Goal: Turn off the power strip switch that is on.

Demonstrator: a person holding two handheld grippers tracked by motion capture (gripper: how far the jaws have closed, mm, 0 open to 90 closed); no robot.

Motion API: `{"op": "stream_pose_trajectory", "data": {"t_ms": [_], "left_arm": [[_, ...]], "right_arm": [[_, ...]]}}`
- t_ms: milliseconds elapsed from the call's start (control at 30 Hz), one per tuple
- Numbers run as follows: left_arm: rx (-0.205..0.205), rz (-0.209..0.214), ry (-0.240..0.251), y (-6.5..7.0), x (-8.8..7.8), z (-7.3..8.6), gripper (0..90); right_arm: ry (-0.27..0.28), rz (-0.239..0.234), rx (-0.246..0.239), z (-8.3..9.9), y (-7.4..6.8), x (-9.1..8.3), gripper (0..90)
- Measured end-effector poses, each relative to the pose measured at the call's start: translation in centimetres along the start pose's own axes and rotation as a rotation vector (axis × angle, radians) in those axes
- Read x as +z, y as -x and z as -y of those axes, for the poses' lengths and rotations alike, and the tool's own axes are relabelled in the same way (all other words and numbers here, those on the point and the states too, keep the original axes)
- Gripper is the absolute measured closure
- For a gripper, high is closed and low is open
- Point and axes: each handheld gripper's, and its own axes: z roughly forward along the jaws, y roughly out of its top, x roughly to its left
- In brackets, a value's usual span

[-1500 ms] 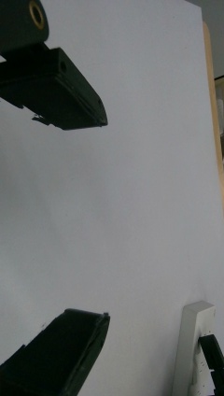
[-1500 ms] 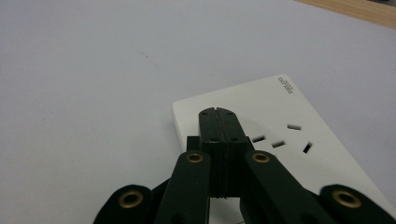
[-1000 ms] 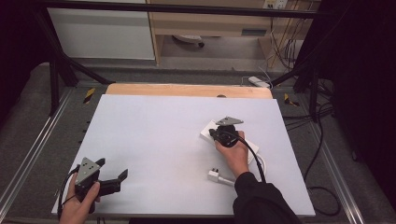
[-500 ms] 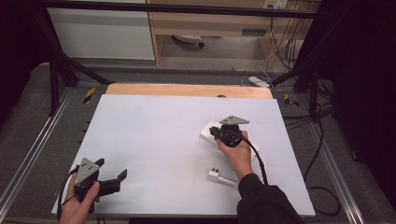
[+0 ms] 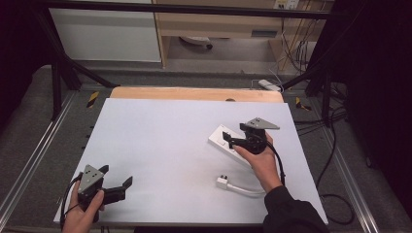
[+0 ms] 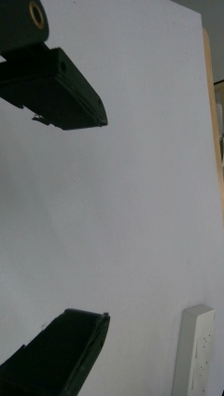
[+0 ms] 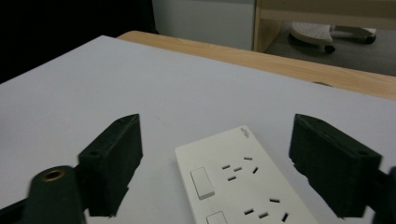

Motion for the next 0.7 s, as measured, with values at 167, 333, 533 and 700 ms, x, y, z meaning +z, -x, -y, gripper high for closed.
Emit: {"op": "stream_pose_trajectory", "data": {"t_ms": [167, 333, 533, 700], "left_arm": [[0.003, 0.001, 0.002, 0.1, 0.2, -0.1, 5.2], [-0.009, 0.005, 0.005, 0.1, 0.1, -0.1, 5.2], [-0.067, 0.033, 0.038, 0.1, -0.2, -0.2, 5.1], [-0.066, 0.022, 0.029, -0.1, -0.1, -0.1, 5.1]], "right_arm": [[0.019, 0.002, 0.003, -0.5, 0.6, -2.0, 6.9], [0.047, -0.003, 0.005, -0.5, 1.5, -4.2, 5.4], [0.102, -0.009, 0.044, -0.2, 3.0, -7.4, 4.9], [0.125, 0.023, 0.051, 0.8, 4.1, -9.9, 7.5]]}}
